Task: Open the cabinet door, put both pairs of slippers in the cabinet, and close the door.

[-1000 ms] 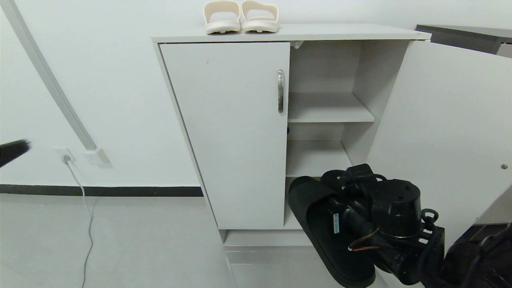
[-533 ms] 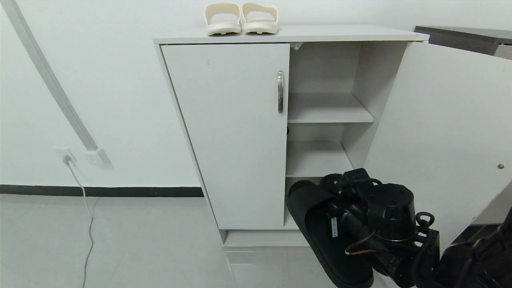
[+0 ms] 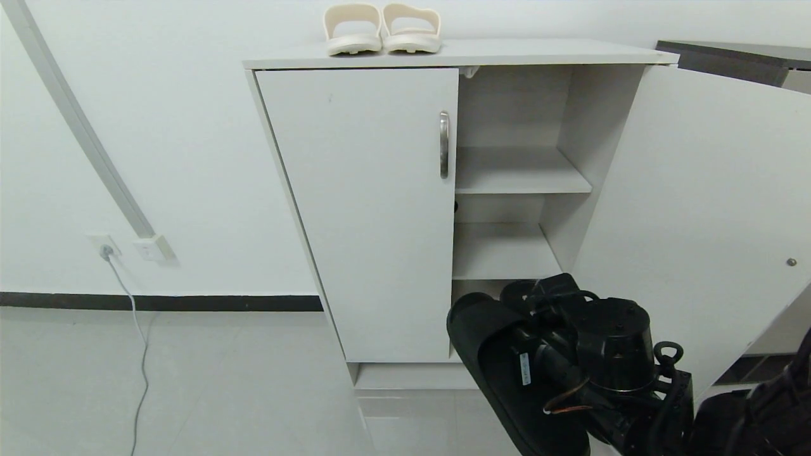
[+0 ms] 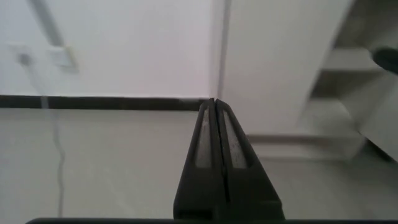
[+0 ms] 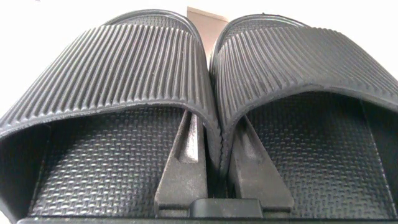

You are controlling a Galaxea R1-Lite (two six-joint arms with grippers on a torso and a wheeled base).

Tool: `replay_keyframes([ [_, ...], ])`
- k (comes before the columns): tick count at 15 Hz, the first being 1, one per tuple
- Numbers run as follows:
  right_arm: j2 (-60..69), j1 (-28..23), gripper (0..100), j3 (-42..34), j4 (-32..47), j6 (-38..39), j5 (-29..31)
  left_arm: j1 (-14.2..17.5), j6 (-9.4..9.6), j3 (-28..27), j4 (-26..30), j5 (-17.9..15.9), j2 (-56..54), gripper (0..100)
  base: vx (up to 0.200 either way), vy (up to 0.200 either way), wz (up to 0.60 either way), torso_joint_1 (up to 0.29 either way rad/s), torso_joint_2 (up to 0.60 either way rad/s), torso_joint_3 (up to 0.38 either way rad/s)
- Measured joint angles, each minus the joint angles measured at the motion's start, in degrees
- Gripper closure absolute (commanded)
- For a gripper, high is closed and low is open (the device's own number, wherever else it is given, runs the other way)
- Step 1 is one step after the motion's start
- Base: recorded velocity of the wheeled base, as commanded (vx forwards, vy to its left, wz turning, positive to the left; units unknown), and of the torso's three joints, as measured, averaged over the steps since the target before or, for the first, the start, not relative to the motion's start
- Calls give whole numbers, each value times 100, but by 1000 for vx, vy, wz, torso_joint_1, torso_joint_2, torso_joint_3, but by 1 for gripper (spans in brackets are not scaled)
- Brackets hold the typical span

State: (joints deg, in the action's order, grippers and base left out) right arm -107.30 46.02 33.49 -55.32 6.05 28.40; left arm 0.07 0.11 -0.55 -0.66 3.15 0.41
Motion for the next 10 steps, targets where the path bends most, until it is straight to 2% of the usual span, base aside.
replay_keyframes([
  [1, -15, 1, 100, 0, -2, -11, -7, 0, 98, 24, 121, -445, -20, 100, 0, 0, 0, 0, 0, 0],
  [2, -37, 4, 100, 11, -2, -13, -11, 0, 205, 28, 82, -599, -30, 100, 0, 0, 0, 0, 0, 0],
  [3, -66, 9, 100, 27, -2, -13, -5, 0, 205, 45, 84, -618, -39, 100, 0, 0, 0, 0, 0, 0],
  [5, -144, 12, 100, 102, -141, -11, -2, 0, 62, 45, 82, -592, -46, 100, 0, 0, 0, 0, 0, 0],
  [8, -363, -44, 100, 361, -383, 5, 77, 0, 33, 45, 79, -581, -49, 100, 0, 0, 0, 0, 0, 0],
  [10, -629, -184, 100, 702, -394, 30, 483, -5, 24, 45, 77, -579, -49, 100, 0, 0, 0, 0, 0, 0],
])
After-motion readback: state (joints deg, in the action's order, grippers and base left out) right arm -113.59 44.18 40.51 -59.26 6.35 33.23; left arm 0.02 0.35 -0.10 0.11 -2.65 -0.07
